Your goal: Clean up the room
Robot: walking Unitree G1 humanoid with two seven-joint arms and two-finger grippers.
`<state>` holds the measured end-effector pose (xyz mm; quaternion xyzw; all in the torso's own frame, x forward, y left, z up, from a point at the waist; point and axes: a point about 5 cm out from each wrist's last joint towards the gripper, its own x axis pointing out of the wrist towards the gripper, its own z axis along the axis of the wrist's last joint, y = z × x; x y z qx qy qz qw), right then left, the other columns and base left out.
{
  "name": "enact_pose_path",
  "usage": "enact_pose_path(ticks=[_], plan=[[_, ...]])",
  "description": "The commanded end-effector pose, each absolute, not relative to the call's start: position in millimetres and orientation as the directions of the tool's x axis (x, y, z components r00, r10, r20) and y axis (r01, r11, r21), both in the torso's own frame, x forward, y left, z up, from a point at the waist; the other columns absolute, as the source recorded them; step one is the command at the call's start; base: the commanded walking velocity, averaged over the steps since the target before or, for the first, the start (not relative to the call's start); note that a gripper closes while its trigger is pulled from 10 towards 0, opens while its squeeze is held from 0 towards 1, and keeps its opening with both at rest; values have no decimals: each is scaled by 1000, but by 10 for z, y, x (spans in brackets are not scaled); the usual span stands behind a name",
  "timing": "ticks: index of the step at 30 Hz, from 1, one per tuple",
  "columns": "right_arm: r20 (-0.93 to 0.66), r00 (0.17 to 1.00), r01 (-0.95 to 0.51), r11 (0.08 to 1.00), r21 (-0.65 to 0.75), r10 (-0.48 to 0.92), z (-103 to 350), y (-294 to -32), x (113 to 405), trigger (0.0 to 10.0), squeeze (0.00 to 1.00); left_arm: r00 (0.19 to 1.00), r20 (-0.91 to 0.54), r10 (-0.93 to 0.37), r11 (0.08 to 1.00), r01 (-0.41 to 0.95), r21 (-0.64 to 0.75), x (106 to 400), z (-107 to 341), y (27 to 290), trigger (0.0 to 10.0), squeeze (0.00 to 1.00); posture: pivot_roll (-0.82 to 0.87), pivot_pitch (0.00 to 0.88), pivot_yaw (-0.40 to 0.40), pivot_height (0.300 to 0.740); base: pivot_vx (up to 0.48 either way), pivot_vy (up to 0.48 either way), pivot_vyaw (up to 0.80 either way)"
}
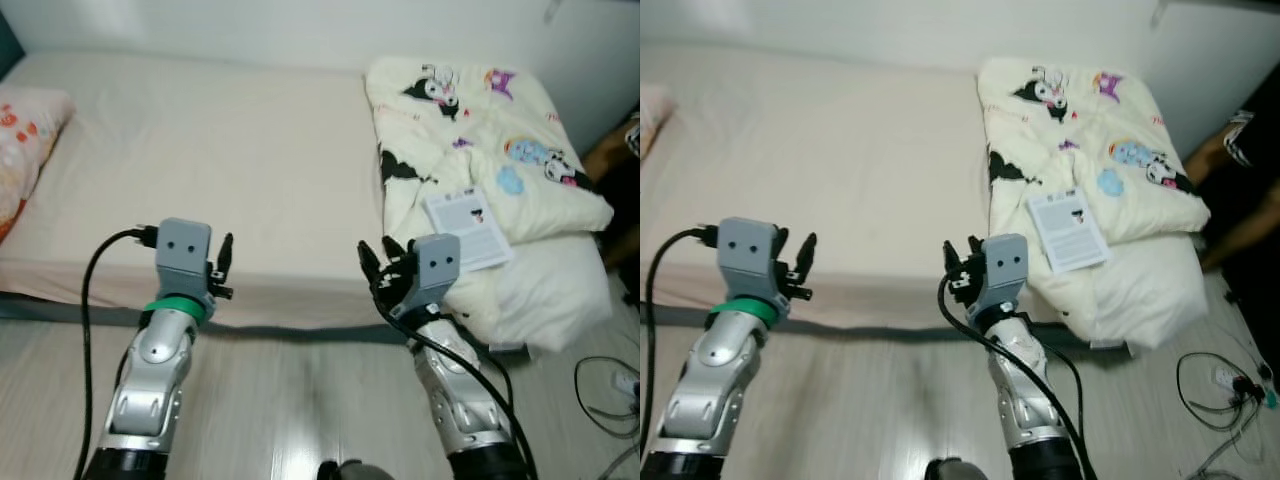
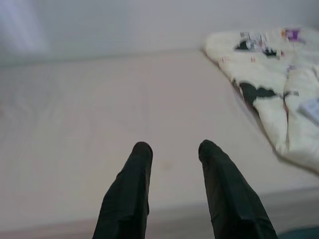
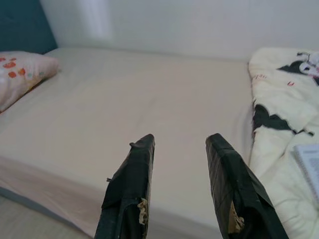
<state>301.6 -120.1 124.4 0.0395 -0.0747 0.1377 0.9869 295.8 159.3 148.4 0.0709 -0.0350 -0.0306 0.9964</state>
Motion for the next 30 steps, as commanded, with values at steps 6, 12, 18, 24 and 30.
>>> enact_pose_path(ticks=[6, 12, 18, 24, 30], plan=[[122, 956, -277, 958, 69, 267, 1164, -1195, 2989, 10000, 0, 998, 23, -53, 989, 50, 142, 2940, 1386, 1622, 10000, 0, -101, 63, 16, 740, 0, -308, 0], [120, 956, -279, 958, 71, 269, 1163, -1174, 2988, 10000, 0, 998, 21, -51, 989, 48, 141, 2943, 1386, 1634, 10000, 0, -100, 64, 16, 740, 0, -378, 0], [120, 955, -281, 957, 75, 271, 1166, -1163, 2985, 10000, 0, 999, 2, -49, 988, 48, 144, 2945, 1367, 1634, 10000, 0, -101, 65, 18, 740, 0, -116, 0], [120, 956, -279, 957, 77, 269, 1166, -1167, 2980, 10000, 0, 998, -8, -59, 989, 59, 132, 2952, 1353, 1610, 10000, 0, -104, 66, 19, 740, 0, 0, 0], [118, 957, -277, 958, 80, 267, 1156, -1165, 2972, 10000, 0, 998, -12, -67, 990, 68, 128, 2966, 1351, 1599, 10000, 0, -106, 68, 26, 740, 0, 249, 0]])
